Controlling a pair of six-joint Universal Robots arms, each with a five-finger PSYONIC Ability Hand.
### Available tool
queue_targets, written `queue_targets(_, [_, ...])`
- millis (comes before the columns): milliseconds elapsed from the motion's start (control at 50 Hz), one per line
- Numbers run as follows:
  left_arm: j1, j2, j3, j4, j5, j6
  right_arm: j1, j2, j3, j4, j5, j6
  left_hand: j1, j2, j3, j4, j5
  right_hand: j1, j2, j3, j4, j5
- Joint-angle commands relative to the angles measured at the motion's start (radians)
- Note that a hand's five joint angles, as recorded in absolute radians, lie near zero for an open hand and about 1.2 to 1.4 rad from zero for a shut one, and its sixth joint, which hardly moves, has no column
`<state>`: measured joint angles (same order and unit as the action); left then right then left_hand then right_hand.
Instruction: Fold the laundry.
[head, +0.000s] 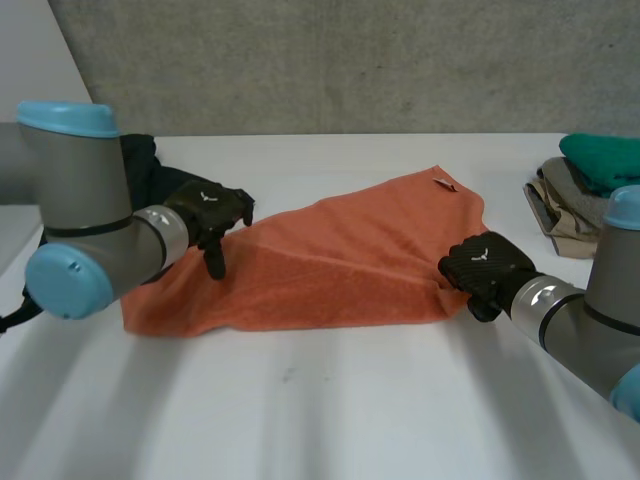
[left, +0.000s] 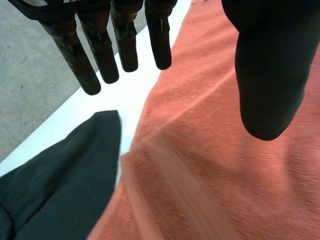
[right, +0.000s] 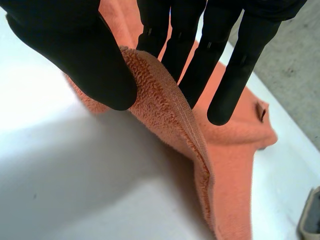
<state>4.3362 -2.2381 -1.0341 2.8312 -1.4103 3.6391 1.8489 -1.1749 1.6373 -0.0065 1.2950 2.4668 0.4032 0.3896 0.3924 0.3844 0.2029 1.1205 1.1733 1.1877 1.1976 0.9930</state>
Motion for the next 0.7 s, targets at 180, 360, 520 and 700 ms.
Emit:
queue_targets(180, [0.002,-0.369,0.439,-0.088,-0.006,0.102,0.003,-0.057,0.007,-0.013,-0.003,-0.002,-0.037,-0.024,-0.026,-0.018,-0.011,0.276,0.223,0.209,0.199,0.229])
queue_targets(360, [0.01,-0.472,0.523,-0.105,0.002,0.116,0.0,-0.043,0.007,-0.027,-0.002,-0.008,0.048,0.061,0.059,0.067,0.074,0.276,0.223,0.209,0.199,0.229])
queue_targets(520, [0.008,-0.479,0.514,-0.096,-0.002,0.113,-0.013,-0.017,-0.001,-0.033,0.004,-0.025,0.993,1.006,1.003,1.011,1.018,0.276,0.223,0.209,0.199,0.229])
queue_targets(700, [-0.003,-0.252,0.346,0.091,-0.059,0.055,-0.019,-0.029,-0.002,-0.038,0.009,-0.042,0.993,1.007,1.004,1.012,1.019,0.276,0.223,0.209,0.199,0.229])
